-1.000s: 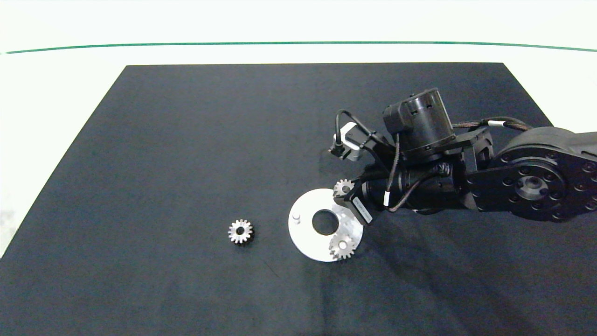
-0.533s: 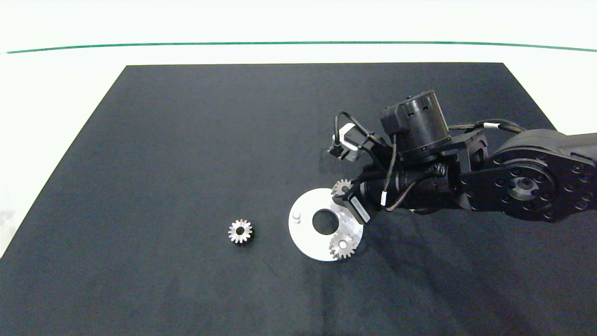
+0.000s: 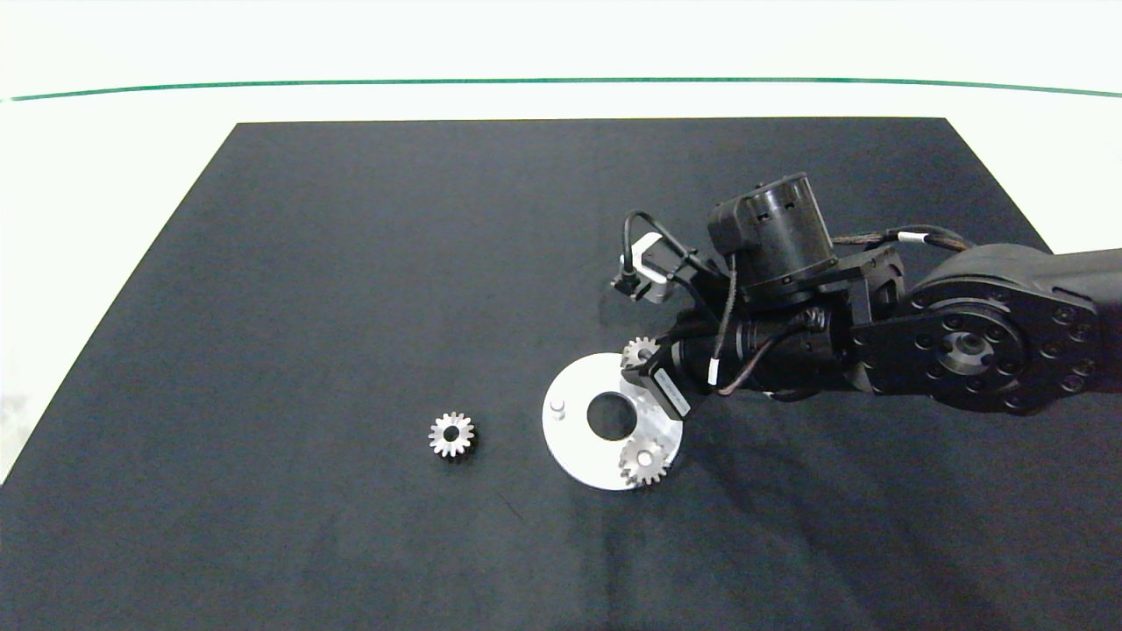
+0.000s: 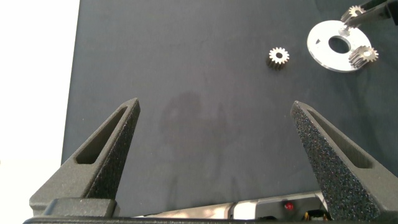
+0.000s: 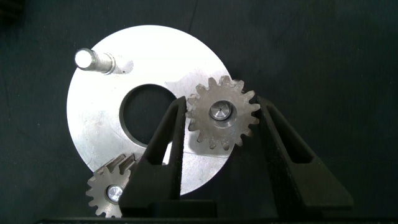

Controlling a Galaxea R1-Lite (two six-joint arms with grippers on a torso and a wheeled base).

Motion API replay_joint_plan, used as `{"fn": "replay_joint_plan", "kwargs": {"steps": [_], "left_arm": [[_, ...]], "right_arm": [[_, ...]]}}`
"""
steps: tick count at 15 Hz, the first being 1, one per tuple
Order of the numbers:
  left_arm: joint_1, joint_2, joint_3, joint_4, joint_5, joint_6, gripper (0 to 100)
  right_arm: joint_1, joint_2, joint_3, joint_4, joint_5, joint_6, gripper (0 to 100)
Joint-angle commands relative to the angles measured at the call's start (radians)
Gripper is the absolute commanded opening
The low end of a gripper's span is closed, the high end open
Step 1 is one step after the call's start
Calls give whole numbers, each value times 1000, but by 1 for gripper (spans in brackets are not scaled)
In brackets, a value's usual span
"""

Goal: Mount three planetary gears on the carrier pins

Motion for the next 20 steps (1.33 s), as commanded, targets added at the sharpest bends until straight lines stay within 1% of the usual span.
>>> {"fn": "replay_joint_plan", "kwargs": {"steps": [1, 7, 9, 10, 11, 12, 13, 14, 15, 16, 17, 18, 19, 20], "left_arm": [[0, 2, -2, 4, 0, 0, 100], [8, 3, -3, 4, 1, 0, 100], [3, 12, 6, 4, 1, -1, 100], [-2, 19, 18, 4, 1, -1, 100], [-20, 20, 46, 1, 6, -9, 100], [-43, 22, 78, -5, 9, -10, 100], [-55, 35, 107, -19, 10, -9, 100], [-58, 57, 139, -41, 9, -9, 100], [-83, 84, 168, -85, 9, -9, 100], [-97, 95, 179, -103, 9, -9, 100], [-140, 127, 211, -146, 9, -6, 100], [-158, 158, 237, -173, 9, 0, 100], [-163, 190, 263, -202, 10, 16, 100], [-163, 223, 286, -252, 9, 42, 100]], "right_arm": [[0, 1, 0, 0, 0, -1, 100], [-1, -2, 3, 0, 0, -1, 100], [-3, -34, 24, 0, 0, 5, 100], [-3, -117, 66, 0, -4, 17, 100], [-4, -209, 109, 0, -29, 27, 100], [2, -331, 175, 0, -96, 37, 100], [4, -457, 248, 0, -155, 43, 100], [5, -598, 331, 0, -198, 43, 100], [5, -767, 417, 5, -225, 42, 100], [5, -844, 452, 11, -230, 40, 100], [-12, -1065, 552, 37, -236, 40, 100], [-52, -1218, 610, 83, -236, 39, 100], [-121, -1342, 656, 155, -236, 37, 100], [-188, -1450, 673, 230, -236, 36, 100]]}}
